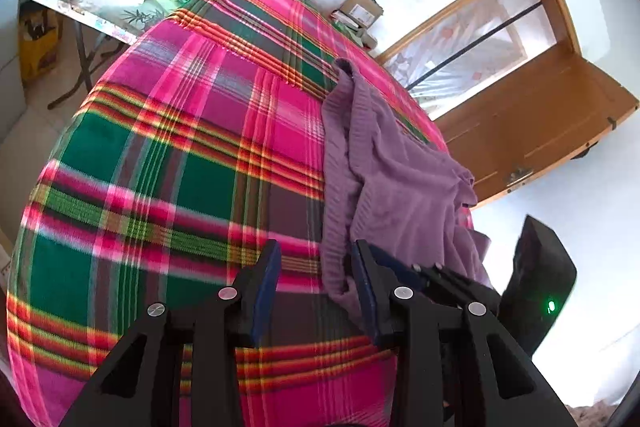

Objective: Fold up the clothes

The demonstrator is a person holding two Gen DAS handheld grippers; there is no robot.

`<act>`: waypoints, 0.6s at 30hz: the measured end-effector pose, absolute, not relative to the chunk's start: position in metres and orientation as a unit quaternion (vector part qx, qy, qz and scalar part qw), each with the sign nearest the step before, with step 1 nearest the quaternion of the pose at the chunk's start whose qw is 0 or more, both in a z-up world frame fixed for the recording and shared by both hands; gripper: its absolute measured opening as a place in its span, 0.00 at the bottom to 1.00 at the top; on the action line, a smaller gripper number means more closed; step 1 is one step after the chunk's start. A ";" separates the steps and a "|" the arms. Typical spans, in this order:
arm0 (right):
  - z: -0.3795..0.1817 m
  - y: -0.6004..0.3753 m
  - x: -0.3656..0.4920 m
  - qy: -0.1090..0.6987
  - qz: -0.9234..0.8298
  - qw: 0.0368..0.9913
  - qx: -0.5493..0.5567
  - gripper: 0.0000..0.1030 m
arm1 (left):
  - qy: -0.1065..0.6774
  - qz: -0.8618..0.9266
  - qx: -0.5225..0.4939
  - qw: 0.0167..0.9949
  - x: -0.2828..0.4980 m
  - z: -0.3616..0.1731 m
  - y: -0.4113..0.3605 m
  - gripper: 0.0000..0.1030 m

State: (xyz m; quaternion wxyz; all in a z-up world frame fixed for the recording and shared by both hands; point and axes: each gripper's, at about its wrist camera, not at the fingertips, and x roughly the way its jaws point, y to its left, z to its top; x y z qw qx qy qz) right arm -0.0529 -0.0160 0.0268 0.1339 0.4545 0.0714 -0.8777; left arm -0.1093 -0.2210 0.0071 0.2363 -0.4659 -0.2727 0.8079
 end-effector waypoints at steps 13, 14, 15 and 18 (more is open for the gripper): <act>0.035 -0.016 -0.004 0.082 -0.870 0.225 0.430 0.09 | -0.260 0.792 -0.501 0.234 -0.146 -0.002 -0.202 0.37; 0.035 -0.016 -0.004 0.081 -0.870 0.227 0.431 0.09 | -0.258 0.791 -0.502 0.236 -0.149 -0.003 -0.199 0.37; 0.037 -0.016 -0.004 0.077 -0.870 0.230 0.430 0.09 | -0.255 0.791 -0.504 0.236 -0.153 -0.003 -0.197 0.37; 0.044 -0.016 -0.003 0.081 -0.869 0.242 0.423 0.09 | -0.247 0.792 -0.508 0.233 -0.164 -0.003 -0.190 0.37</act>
